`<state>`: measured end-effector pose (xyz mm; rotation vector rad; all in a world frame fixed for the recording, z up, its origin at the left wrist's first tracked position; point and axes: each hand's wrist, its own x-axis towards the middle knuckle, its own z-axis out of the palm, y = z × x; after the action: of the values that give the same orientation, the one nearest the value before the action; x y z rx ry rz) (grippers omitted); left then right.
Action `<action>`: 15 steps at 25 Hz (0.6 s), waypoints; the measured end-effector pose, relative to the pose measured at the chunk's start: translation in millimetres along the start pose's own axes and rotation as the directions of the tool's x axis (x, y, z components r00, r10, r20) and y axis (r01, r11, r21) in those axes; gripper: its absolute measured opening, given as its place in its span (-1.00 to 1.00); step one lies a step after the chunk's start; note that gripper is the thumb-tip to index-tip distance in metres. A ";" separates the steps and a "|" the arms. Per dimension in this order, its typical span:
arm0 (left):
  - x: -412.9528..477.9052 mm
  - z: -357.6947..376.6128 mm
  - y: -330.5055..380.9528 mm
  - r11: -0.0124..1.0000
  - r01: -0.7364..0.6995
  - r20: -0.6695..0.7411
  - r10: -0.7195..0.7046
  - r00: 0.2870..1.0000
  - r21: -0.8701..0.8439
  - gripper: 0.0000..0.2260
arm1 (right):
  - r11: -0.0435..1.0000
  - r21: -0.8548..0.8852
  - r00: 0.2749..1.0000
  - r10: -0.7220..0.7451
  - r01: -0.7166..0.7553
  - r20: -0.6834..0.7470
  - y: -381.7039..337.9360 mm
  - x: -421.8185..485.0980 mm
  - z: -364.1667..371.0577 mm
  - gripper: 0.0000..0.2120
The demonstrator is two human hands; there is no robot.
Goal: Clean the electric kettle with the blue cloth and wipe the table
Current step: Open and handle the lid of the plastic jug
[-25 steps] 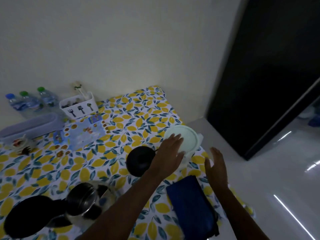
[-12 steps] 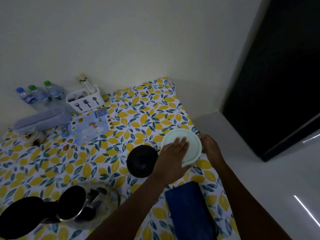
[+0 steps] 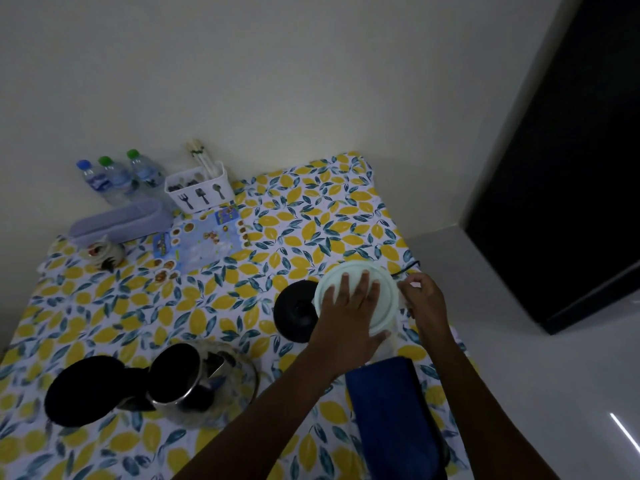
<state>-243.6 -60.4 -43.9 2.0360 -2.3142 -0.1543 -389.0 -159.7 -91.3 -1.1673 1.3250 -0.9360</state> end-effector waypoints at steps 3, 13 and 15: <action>-25.4 -7.8 -4.1 0.989 0.142 -0.069 -0.139 0.988 0.042 -0.30 | 0.997 -0.035 0.995 -0.063 0.066 0.077 -14.8 -20.4 19.4 -0.89; -121.2 -68.1 -53.1 0.960 0.252 -0.255 -0.276 0.927 -0.125 -0.28 | 0.967 -0.135 0.964 -0.191 0.217 0.182 -102.4 -91.8 111.6 -0.91; -136.3 -72.8 -59.0 0.938 0.302 -0.254 -0.339 0.906 -0.173 -0.27 | 0.949 -0.182 0.953 -0.216 0.256 0.212 -115.6 -103.6 132.0 -0.92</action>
<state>-160.1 64.5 25.2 2.1936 -1.7488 -0.0248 -251.3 -70.5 29.5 -1.5660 1.1645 -0.8447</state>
